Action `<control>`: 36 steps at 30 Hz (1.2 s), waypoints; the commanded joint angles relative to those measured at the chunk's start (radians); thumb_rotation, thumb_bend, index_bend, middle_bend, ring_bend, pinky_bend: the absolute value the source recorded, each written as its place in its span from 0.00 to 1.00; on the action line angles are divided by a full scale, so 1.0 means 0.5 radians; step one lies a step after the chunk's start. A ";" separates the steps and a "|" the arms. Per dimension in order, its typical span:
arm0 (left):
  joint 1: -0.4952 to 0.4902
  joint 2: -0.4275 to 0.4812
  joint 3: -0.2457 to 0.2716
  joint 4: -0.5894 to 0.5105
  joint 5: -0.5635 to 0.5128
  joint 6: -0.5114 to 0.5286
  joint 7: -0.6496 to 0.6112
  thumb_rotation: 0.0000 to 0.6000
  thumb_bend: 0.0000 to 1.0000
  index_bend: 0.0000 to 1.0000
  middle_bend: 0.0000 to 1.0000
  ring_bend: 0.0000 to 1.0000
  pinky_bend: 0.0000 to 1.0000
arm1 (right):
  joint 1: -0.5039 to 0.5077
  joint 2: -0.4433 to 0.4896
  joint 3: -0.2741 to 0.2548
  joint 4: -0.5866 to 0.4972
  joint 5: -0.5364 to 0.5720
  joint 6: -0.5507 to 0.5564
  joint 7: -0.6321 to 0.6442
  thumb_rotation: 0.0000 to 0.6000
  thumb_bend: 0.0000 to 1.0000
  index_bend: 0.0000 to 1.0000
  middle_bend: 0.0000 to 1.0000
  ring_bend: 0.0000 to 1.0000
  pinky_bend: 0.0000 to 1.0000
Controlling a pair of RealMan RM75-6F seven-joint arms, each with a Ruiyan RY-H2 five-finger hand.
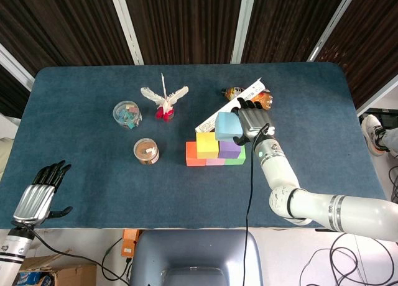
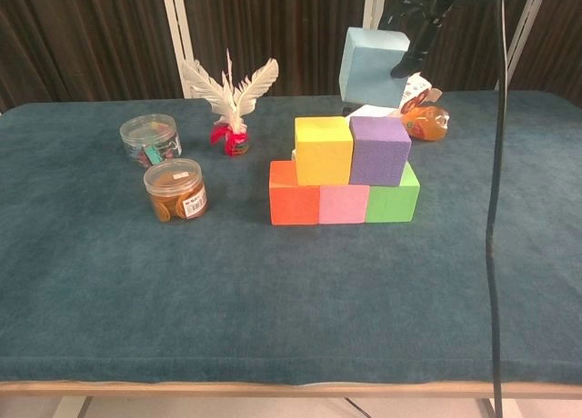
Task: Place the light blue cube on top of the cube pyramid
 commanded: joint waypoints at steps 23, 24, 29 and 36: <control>0.001 0.007 0.011 -0.006 0.017 0.012 -0.009 1.00 0.04 0.00 0.00 0.00 0.10 | 0.106 -0.107 -0.091 0.035 0.065 0.043 -0.118 1.00 0.27 0.35 0.00 0.00 0.00; 0.001 0.007 0.011 -0.007 0.017 0.011 -0.009 1.00 0.04 0.00 0.00 0.00 0.10 | 0.107 -0.111 -0.093 0.037 0.068 0.043 -0.122 1.00 0.27 0.35 0.00 0.00 0.00; 0.001 0.008 0.012 -0.008 0.015 0.010 -0.008 1.00 0.04 0.00 0.00 0.00 0.10 | 0.108 -0.126 -0.093 0.046 0.068 0.050 -0.128 1.00 0.27 0.34 0.00 0.00 0.00; 0.003 0.010 0.016 -0.011 0.023 0.017 -0.010 1.00 0.04 0.00 0.00 0.00 0.10 | 0.102 -0.136 -0.091 0.045 0.057 0.052 -0.131 1.00 0.27 0.31 0.00 0.00 0.00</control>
